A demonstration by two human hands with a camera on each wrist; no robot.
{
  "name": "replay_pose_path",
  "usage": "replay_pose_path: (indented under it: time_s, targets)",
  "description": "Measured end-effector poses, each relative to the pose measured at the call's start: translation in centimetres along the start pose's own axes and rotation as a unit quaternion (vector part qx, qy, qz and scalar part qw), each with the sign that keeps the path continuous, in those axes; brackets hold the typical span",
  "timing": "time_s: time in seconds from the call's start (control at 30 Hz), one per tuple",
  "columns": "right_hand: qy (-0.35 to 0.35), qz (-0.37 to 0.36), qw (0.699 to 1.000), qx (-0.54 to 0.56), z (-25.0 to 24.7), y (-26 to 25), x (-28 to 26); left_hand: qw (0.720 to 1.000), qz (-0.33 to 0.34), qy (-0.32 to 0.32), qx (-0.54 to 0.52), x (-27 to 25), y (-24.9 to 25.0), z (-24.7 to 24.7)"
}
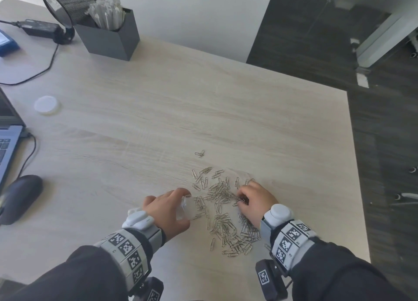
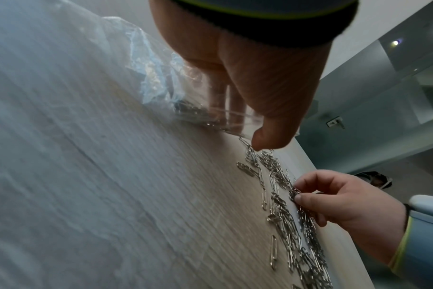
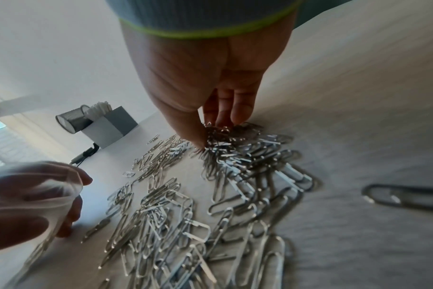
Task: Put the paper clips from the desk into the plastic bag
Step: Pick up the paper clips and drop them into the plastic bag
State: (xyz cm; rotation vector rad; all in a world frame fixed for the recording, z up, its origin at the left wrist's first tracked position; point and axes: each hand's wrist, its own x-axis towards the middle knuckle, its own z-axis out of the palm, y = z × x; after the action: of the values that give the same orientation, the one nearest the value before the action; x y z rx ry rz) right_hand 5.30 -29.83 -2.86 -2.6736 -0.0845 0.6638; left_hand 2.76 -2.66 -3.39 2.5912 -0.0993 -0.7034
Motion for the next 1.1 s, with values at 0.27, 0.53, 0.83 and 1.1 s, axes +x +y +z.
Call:
replay_pose_path:
  time_s: [0.27,0.53,0.83,1.1]
  targets:
    - [0.041,0.077,0.99,0.108,-0.3,1.1,-0.8,1.0,0.013,-0.007,-0.007,0.4,1.2,0.5]
    - [0.038,0.1,0.936,0.337,-0.5,-2.1,-1.8,1.0,0.029,-0.001,-0.009,-0.2,3.0,0.2]
    - [-0.017,0.009,0.927,0.375,0.4,-8.5,-2.9,0.998,0.046,0.011,-0.039,-0.6,3.3,1.0]
    - [-0.044,-0.031,0.943,0.329,0.3,-9.3,-3.9,0.998,0.044,0.018,-0.043,-0.8,2.5,1.5]
